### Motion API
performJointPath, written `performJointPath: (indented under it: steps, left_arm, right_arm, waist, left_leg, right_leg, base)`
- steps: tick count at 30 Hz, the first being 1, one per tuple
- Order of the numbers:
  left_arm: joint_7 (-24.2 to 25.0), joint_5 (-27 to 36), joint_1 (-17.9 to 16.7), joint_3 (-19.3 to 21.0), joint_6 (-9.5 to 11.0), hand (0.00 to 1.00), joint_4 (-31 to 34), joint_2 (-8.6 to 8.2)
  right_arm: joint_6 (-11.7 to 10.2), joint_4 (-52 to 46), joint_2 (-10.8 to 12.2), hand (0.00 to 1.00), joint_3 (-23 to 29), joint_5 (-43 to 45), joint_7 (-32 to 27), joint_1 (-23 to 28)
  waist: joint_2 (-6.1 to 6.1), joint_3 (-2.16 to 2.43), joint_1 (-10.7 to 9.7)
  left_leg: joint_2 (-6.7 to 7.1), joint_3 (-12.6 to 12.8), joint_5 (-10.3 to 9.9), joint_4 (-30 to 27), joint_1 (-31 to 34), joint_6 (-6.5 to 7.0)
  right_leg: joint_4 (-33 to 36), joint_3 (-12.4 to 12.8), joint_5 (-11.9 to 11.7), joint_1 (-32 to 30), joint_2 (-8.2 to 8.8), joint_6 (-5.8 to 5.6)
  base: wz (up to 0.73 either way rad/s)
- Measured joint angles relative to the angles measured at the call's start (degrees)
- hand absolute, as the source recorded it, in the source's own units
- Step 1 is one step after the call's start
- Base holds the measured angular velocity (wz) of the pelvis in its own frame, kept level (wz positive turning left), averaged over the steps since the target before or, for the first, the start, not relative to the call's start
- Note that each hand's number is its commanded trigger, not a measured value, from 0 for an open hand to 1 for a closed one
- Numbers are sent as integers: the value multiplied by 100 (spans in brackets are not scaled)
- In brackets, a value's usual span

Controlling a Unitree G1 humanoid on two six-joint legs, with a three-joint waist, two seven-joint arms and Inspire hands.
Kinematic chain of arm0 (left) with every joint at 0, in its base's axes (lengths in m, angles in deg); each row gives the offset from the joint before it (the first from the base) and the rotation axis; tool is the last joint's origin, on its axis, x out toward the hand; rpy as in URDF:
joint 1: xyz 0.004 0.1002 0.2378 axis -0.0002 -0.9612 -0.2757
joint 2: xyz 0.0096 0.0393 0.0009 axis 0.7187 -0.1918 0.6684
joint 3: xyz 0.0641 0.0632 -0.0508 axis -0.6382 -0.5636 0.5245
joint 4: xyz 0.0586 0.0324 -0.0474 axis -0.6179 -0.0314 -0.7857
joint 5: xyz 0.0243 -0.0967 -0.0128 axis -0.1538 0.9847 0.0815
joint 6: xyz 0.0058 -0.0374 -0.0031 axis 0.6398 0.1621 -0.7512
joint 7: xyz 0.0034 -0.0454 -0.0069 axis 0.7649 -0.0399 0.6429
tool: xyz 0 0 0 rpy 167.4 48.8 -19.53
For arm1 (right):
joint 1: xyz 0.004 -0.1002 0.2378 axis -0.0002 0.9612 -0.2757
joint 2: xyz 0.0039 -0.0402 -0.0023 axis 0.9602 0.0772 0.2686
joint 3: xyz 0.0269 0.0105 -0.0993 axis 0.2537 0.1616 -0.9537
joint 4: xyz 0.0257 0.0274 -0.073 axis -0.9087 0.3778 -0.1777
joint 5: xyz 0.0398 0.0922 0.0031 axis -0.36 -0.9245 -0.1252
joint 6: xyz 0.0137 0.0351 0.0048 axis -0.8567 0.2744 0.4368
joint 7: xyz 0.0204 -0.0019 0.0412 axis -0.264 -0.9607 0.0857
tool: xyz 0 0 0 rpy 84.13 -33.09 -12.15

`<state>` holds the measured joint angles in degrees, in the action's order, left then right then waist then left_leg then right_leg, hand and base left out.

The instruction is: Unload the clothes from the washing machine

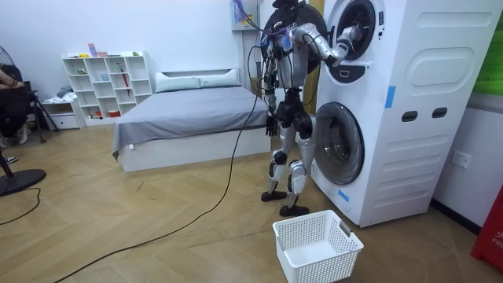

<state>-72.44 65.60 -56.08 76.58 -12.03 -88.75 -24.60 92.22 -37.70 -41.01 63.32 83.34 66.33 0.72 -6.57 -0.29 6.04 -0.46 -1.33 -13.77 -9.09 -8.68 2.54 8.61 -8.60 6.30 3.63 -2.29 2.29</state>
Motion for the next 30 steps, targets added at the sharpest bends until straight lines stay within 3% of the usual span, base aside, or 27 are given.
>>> performJointPath:
  steps: [4,6,9,17,22,24,30]
  left_arm:
    - [-39,20,1,116,185,0,13,-48]
    - [-67,30,5,210,324,0,11,-53]
    - [-103,37,-33,241,356,0,-6,-53]
    - [-85,32,-332,489,359,0,-12,-184]
    - [23,33,-402,746,431,0,-13,-243]
    - [106,34,-423,901,444,0,-26,-242]
    - [151,17,-405,1026,447,0,-35,-257]
  right_arm:
    - [-208,-238,321,100,525,-615,-192,444]
    - [-339,-266,422,100,772,-1067,-318,616]
    - [-522,-463,509,100,846,-1473,-416,705]
    - [-908,-813,516,100,1033,-1986,-494,1189]
    - [-1190,-818,516,100,1333,-2579,-499,1348]
    - [-1400,-852,516,100,1461,-2865,-530,1524]
    - [-1711,-850,515,100,1829,-3553,-631,1957]
  waist:
    - [40,43,-191]
    - [41,44,-262]
    - [48,35,-292]
    - [23,57,-519]
    - [68,52,-554]
    - [92,54,-555]
    - [110,55,-576]
  left_leg:
    - [-36,281,1,-11,-8,-2]
    - [-90,447,-7,2,-7,-15]
    - [-103,556,-22,50,12,-43]
    - [-112,671,-54,-37,7,-80]
    - [-161,737,-77,-61,-4,-93]
    - [-187,786,-94,-66,-26,-110]
    - [-202,854,-116,-64,-50,-134]
  right_leg:
    - [1,158,2,13,-9,-3]
    - [1,283,8,1,-28,-13]
    - [6,388,3,-73,-76,-3]
    - [14,542,11,-76,-102,34]
    - [12,615,6,-74,-135,40]
    - [12,657,0,-67,-166,51]
    - [21,673,-2,-74,-192,76]
  base:
    - [1]
    - [0]
    - [-12]
    - [-8]
    - [-5]
    - [-12]
    - [-5]
